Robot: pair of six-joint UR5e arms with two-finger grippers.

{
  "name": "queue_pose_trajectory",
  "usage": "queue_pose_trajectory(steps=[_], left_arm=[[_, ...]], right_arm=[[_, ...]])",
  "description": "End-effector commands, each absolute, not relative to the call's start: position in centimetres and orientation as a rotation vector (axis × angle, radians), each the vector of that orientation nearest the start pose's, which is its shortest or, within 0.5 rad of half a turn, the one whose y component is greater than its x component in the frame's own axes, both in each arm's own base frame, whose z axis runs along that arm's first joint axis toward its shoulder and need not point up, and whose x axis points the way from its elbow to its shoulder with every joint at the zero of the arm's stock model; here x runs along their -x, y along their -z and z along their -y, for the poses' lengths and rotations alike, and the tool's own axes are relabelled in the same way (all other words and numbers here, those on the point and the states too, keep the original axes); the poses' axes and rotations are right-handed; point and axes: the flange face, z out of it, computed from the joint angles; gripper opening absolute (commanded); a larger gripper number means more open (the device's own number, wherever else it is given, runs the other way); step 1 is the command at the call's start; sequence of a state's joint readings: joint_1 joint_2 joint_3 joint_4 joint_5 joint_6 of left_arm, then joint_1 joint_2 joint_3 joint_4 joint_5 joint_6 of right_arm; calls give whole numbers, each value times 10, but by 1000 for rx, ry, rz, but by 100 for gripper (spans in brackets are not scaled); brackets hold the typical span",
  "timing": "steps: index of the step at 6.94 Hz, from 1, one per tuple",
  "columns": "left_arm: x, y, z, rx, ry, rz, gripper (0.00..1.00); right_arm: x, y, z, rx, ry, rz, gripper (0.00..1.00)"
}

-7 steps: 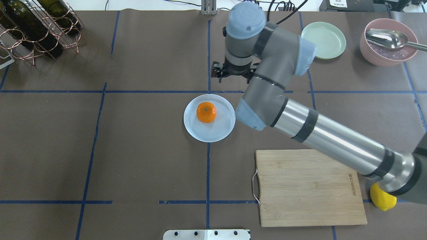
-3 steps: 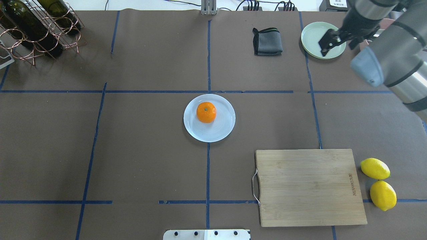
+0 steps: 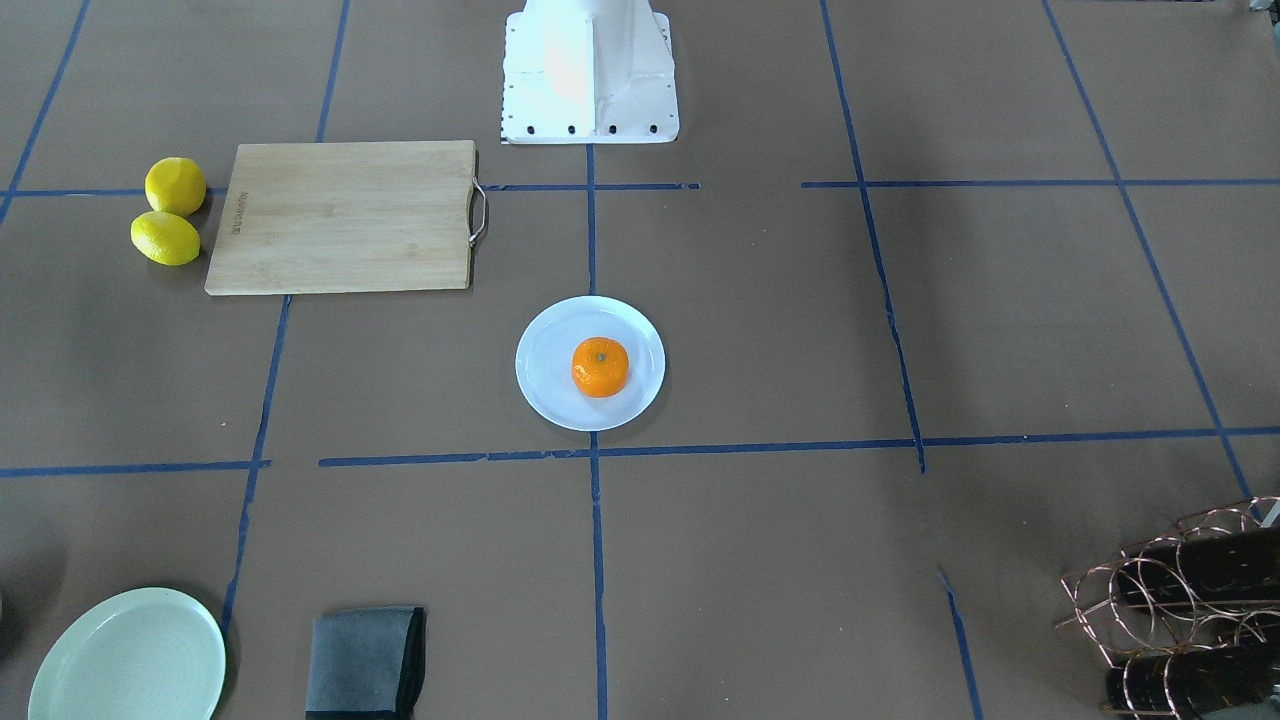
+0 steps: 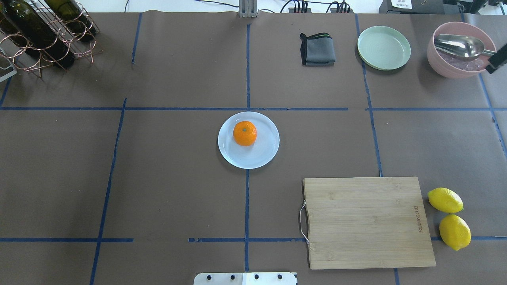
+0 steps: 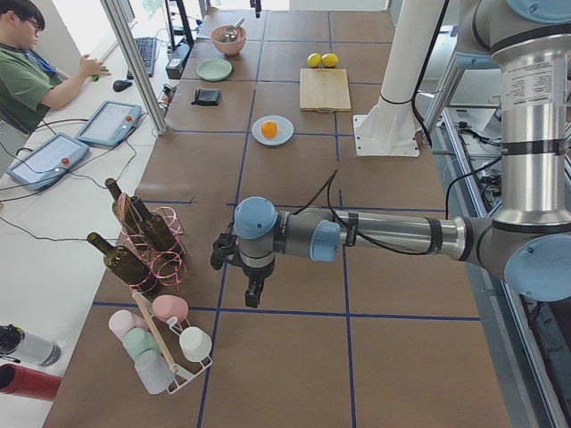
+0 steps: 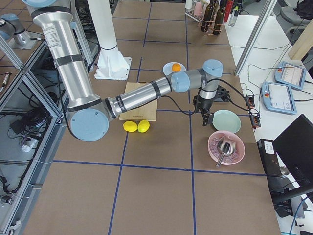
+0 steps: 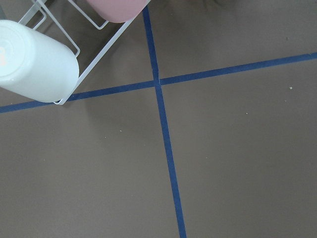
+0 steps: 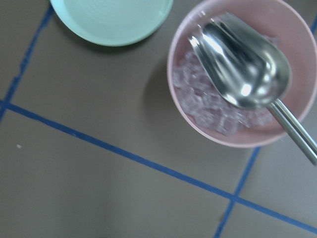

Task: Pick orange to plate

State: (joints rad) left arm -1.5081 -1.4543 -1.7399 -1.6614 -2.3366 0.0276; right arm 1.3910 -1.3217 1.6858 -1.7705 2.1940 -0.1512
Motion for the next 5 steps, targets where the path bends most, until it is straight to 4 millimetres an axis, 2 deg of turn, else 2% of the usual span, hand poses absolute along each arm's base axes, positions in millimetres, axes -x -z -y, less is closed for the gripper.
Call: queue_pose_trajectory(steps=[1, 2, 3, 5], left_arm=[[36, -620, 455, -124, -140, -769, 100], [36, -620, 455, -124, -140, -769, 100], [36, -620, 455, -124, -140, -769, 100], [36, -617, 456, -131, -144, -767, 100]], right_arm=[[-66, -581, 533, -76, 229, 612, 100], [-82, -617, 496, -29, 190, 618, 100], [-82, -646, 469, 27, 170, 623, 100], [-81, -648, 466, 22, 163, 629, 100]])
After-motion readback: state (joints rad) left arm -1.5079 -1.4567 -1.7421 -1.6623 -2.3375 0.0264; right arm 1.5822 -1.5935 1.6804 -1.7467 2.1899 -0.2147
